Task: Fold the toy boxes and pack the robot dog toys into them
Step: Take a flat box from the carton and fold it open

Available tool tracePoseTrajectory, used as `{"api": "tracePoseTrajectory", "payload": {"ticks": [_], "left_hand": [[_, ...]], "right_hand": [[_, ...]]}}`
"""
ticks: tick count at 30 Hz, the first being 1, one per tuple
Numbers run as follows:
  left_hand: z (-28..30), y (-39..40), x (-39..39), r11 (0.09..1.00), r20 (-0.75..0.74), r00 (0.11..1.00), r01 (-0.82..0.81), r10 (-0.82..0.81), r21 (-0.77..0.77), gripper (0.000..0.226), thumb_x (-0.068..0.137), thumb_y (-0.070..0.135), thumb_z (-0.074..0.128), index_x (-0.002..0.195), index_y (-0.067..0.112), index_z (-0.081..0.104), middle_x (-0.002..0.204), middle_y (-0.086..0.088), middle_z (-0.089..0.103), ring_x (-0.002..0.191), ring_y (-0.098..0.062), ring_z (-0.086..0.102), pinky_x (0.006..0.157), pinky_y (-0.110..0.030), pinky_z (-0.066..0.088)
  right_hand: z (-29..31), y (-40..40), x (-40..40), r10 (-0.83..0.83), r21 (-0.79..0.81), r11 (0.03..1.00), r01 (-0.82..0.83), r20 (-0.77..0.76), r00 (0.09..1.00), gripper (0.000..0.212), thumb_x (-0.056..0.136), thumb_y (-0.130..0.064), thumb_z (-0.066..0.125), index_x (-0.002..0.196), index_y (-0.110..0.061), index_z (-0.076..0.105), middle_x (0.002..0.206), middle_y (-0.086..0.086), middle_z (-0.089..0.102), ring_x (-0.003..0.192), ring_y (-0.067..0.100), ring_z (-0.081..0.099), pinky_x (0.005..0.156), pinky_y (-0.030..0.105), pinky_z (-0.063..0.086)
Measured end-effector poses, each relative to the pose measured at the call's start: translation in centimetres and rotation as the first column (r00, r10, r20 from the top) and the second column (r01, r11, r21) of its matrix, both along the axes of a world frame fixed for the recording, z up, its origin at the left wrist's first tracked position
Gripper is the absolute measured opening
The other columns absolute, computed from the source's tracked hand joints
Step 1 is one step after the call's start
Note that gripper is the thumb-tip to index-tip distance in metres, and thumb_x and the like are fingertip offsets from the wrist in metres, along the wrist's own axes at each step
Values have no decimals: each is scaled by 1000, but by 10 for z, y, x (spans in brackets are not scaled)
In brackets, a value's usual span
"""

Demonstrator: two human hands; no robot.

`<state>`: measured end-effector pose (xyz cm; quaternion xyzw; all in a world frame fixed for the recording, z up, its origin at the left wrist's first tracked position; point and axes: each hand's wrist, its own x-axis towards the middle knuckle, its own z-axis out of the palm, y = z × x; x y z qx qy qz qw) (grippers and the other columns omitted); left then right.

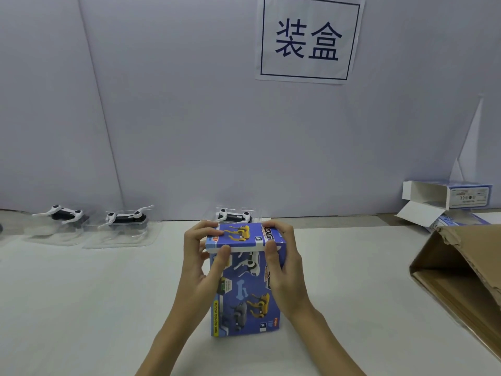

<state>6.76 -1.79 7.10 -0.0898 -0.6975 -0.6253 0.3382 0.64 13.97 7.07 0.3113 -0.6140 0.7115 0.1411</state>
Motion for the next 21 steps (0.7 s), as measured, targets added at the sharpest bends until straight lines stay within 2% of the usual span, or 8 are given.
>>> {"api": "tracePoseTrajectory", "payload": {"ticks": [2, 5, 10, 13, 15, 17, 19, 21], "left_hand": [[-2, 2, 3, 1000, -23, 1000, -9, 9, -21, 67, 81, 79, 64, 134, 41, 47, 147, 16, 45, 135, -23, 54, 80, -49, 65], [-2, 4, 7, 999, -92, 995, -37, 38, 16, 67, 82, 72, 70, 136, 48, 40, 156, 16, 37, 127, -15, 62, 76, -35, 64], [-4, 1, 7, 998, -22, 998, -53, 54, 15, 48, 83, 70, 67, 121, 54, 43, 139, 18, 55, 125, -18, 63, 80, -54, 64], [-5, 1, 8, 999, 19, 999, -42, 43, -32, 56, 80, 81, 62, 125, 55, 42, 132, 20, 61, 127, -21, 61, 79, -52, 64], [-3, 2, 8, 998, 24, 999, -44, 45, -35, 58, 80, 82, 61, 127, 55, 43, 138, 19, 58, 128, -22, 61, 79, -50, 65], [-1, 2, 7, 996, -33, 998, -58, 55, -67, 51, 90, 68, 61, 133, 48, 44, 155, 15, 45, 131, -24, 59, 84, -46, 63], [-2, 1, 5, 994, -87, 995, -46, 37, -104, 43, 102, 47, 54, 142, 40, 42, 163, 15, 33, 134, -22, 58, 88, -38, 62], [-5, 0, 5, 997, -73, 997, 34, -39, -63, 48, 105, 37, 51, 151, 37, 37, 158, 13, 40, 131, -23, 61, 82, -38, 64]], "right_hand": [[2, 0, 3, -14, 9, 1000, 14, 3, 1000, 49, 95, -69, 54, 136, -44, 46, 128, -16, 64, 122, 23, 67, 71, 31, 64], [4, -1, 9, -21, -12, 1000, 21, 37, 999, 69, 89, -76, 56, 140, -34, 34, 125, -15, 67, 115, 24, 71, 76, 33, 64], [10, -6, 21, 34, -116, 993, -17, 146, 989, 86, 75, -85, 64, 127, -23, 35, 122, -5, 69, 117, 28, 70, 78, 34, 64], [12, -4, 21, 40, -162, 987, -17, 138, 990, 83, 70, -85, 68, 116, -22, 40, 127, -10, 67, 123, 23, 67, 76, 34, 65], [13, -3, 19, 24, -165, 986, -7, 103, 994, 70, 72, -84, 67, 112, -30, 45, 133, -11, 63, 129, 22, 62, 75, 34, 65], [13, -5, 19, -20, -129, 991, 26, 42, 999, 58, 79, -82, 63, 111, -36, 51, 136, -9, 60, 134, 25, 58, 76, 35, 64], [9, -8, 19, -45, -81, 996, 44, -12, 999, 59, 86, -79, 57, 118, -29, 53, 138, -6, 56, 138, 29, 52, 79, 38, 64], [6, -8, 19, -26, -61, 998, 25, -14, 1000, 56, 89, -78, 52, 122, -34, 55, 139, -8, 55, 140, 29, 50, 79, 39, 64]]}}
